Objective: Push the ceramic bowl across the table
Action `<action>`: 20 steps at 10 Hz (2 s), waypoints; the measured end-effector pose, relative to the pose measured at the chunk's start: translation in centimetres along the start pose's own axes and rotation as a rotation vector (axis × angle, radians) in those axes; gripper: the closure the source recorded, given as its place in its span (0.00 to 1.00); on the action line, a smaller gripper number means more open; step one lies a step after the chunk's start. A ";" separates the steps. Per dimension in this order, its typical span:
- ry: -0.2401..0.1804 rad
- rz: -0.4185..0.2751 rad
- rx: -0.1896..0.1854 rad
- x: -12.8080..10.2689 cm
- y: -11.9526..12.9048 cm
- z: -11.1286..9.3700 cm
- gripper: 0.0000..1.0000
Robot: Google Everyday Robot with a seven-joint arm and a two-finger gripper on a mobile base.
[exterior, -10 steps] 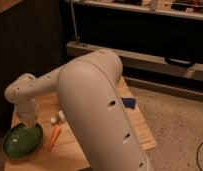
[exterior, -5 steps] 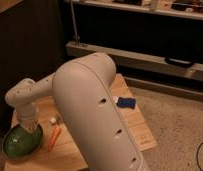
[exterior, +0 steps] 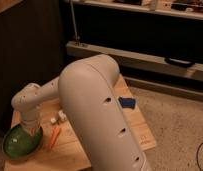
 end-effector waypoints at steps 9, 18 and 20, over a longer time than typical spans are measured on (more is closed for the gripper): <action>0.007 -0.037 0.002 0.0 0.6 0.7 0.96; 0.021 0.088 0.000 2.1 -5.5 1.7 0.96; 0.007 0.116 0.013 2.9 -6.8 0.5 0.96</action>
